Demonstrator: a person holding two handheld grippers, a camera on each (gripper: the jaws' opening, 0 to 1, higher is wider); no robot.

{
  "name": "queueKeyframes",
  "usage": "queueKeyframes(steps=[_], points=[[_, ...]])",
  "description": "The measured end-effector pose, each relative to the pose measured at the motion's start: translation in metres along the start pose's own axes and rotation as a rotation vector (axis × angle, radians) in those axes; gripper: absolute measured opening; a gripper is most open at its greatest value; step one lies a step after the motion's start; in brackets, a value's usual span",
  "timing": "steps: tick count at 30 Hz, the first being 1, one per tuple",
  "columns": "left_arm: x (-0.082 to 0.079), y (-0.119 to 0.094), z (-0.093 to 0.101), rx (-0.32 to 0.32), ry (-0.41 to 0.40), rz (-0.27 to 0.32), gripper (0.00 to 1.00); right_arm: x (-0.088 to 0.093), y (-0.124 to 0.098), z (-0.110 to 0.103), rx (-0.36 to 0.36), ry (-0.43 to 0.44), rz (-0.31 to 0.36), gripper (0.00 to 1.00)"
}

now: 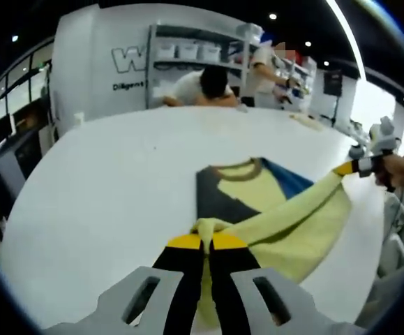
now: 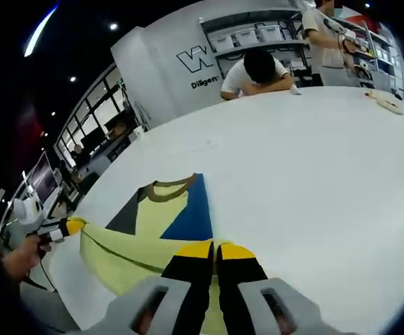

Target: Fold the garment on the visible template until the final outline fits inside the template.

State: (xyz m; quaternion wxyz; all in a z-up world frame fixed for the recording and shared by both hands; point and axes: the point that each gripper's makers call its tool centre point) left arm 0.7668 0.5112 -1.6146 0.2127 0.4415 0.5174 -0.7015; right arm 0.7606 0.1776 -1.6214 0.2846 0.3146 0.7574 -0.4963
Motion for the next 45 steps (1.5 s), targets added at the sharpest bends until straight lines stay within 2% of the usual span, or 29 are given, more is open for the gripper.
queueKeyframes(steps=[4,6,15,27,32,38,40,42,45], points=[[-0.004,0.003,-0.003,-0.004,0.001,0.004,0.00,-0.005,0.003,0.000,-0.002,-0.002,0.006,0.00],[-0.010,0.012,-0.007,-0.007,0.002,0.008,0.00,-0.017,0.014,0.001,-0.002,-0.005,0.015,0.00],[-0.018,0.028,-0.016,-0.008,0.008,0.011,0.00,-0.028,0.026,0.000,-0.001,-0.019,0.017,0.00],[-0.040,0.046,-0.030,-0.022,0.019,0.042,0.00,-0.056,0.052,0.001,-0.005,-0.029,0.046,0.00],[-0.048,0.054,-0.034,-0.023,0.022,0.049,0.00,-0.064,0.056,-0.001,-0.008,-0.036,0.053,0.00],[-0.061,0.068,-0.042,-0.026,0.018,0.063,0.00,-0.083,0.074,0.002,-0.009,-0.050,0.064,0.00],[-0.062,0.070,-0.043,-0.027,0.016,0.064,0.00,-0.084,0.074,0.002,-0.010,-0.051,0.067,0.00],[-0.066,0.081,-0.051,-0.030,0.013,0.063,0.00,-0.093,0.085,0.003,-0.013,-0.055,0.071,0.00],[-0.065,0.085,-0.051,-0.030,0.013,0.056,0.00,-0.098,0.093,0.005,-0.014,-0.057,0.071,0.00]])
Point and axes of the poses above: the point that each gripper's makers call its tool centre point, and the gripper's own axes: y roughly forward along the fingers, z roughly to its right, x roughly out of its underside
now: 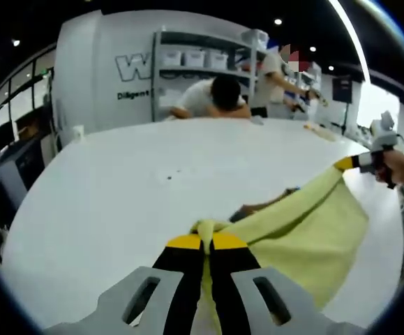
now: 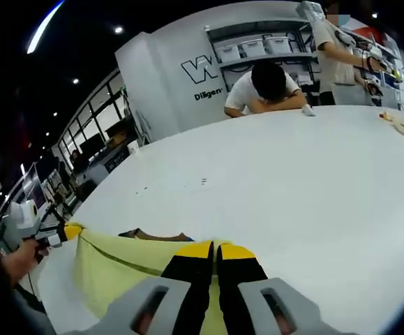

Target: Fold the garment on the visible template until the final outline fits inside the template.

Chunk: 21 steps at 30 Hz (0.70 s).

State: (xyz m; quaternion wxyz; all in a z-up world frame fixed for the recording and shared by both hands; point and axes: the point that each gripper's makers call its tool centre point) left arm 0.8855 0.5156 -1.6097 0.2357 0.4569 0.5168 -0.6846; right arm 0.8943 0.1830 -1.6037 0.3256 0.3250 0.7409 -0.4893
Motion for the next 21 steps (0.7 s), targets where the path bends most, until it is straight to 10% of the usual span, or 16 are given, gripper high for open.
queueKeyframes(steps=[21], points=[[0.010,0.040,-0.014,-0.004,0.006,-0.039,0.00,0.007,0.038,0.017,0.012,0.007,-0.042,0.00]])
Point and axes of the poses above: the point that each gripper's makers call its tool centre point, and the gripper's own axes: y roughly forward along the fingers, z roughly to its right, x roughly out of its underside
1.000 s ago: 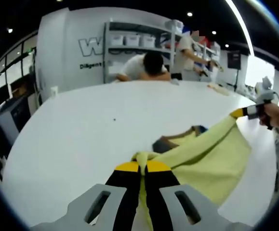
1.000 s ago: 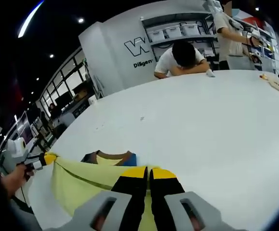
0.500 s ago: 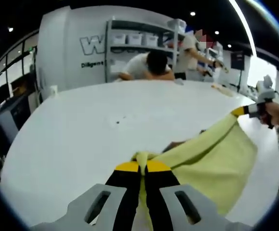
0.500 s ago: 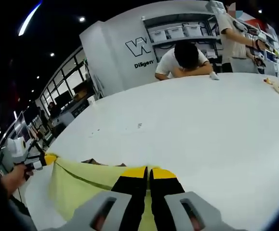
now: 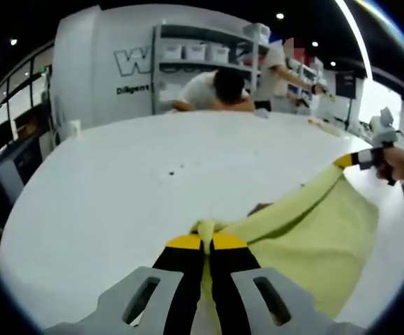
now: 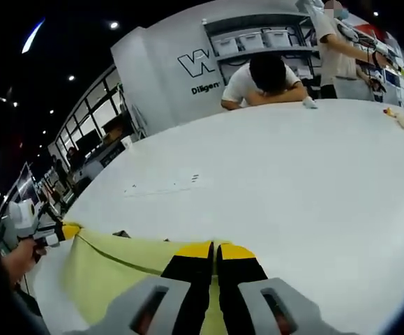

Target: Fold the garment on the visible template until the final outline fits inside the template.

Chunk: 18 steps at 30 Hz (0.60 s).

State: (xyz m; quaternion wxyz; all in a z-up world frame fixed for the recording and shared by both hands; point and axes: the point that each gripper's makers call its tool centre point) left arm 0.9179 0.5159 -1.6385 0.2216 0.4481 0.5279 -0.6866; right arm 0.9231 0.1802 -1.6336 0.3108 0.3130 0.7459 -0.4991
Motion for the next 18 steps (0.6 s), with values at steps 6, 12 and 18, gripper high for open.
queueKeyframes(steps=[6,12,18], points=[[-0.008,0.007,-0.002,0.004,-0.004,0.005,0.00,0.001,0.008,0.004,0.008,0.024,-0.001,0.00],[-0.012,0.016,-0.005,0.012,-0.014,0.004,0.01,-0.001,0.016,0.009,0.012,0.041,0.003,0.00],[-0.004,0.031,-0.008,0.034,-0.056,-0.050,0.02,0.009,0.021,0.010,0.005,0.068,-0.027,0.00]])
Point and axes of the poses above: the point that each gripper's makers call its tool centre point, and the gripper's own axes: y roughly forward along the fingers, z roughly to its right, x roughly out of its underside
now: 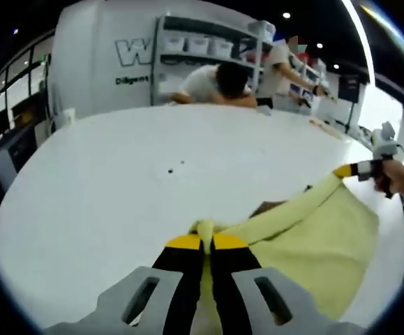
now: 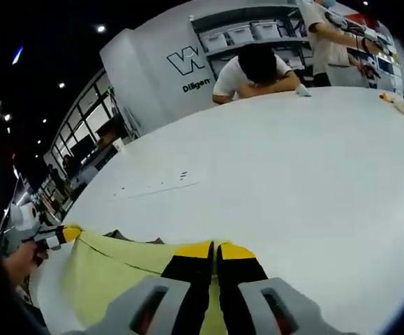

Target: Fold the garment on the visible template until the final outline fits inside the template.

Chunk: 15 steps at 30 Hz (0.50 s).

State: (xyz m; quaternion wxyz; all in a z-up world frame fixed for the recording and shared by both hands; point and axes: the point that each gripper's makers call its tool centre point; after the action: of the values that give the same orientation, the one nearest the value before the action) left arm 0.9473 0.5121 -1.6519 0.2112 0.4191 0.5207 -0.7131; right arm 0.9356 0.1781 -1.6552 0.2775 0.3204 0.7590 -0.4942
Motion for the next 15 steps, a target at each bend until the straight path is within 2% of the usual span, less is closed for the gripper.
queueKeyframes(steps=[2,4,5,7,9,11,13,14,15], points=[[0.001,-0.007,0.004,0.002,-0.012,0.008,0.05,0.001,0.001,-0.001,-0.013,-0.009,-0.004,0.04],[-0.010,-0.007,0.003,0.017,-0.054,0.065,0.08,-0.007,0.004,-0.001,-0.033,-0.009,0.030,0.20],[-0.013,-0.008,0.000,0.009,-0.067,0.074,0.08,-0.012,0.004,0.001,-0.025,-0.012,0.055,0.23],[-0.025,-0.009,-0.008,-0.016,-0.084,0.114,0.08,-0.028,-0.001,0.006,0.017,-0.018,0.104,0.20],[-0.030,-0.013,-0.016,-0.059,-0.094,0.134,0.11,-0.036,-0.003,0.011,0.020,0.015,0.141,0.24],[-0.037,-0.017,-0.030,-0.101,-0.094,0.166,0.13,-0.037,-0.005,0.016,0.028,0.021,0.145,0.32],[-0.038,-0.018,-0.033,-0.088,-0.099,0.173,0.12,-0.038,-0.006,0.018,0.032,0.013,0.147,0.28],[-0.037,-0.018,-0.033,-0.081,-0.103,0.166,0.12,-0.035,-0.009,0.015,0.031,-0.034,0.128,0.26],[-0.037,-0.018,-0.029,-0.081,-0.100,0.167,0.13,-0.033,-0.010,0.014,0.024,-0.036,0.120,0.25]])
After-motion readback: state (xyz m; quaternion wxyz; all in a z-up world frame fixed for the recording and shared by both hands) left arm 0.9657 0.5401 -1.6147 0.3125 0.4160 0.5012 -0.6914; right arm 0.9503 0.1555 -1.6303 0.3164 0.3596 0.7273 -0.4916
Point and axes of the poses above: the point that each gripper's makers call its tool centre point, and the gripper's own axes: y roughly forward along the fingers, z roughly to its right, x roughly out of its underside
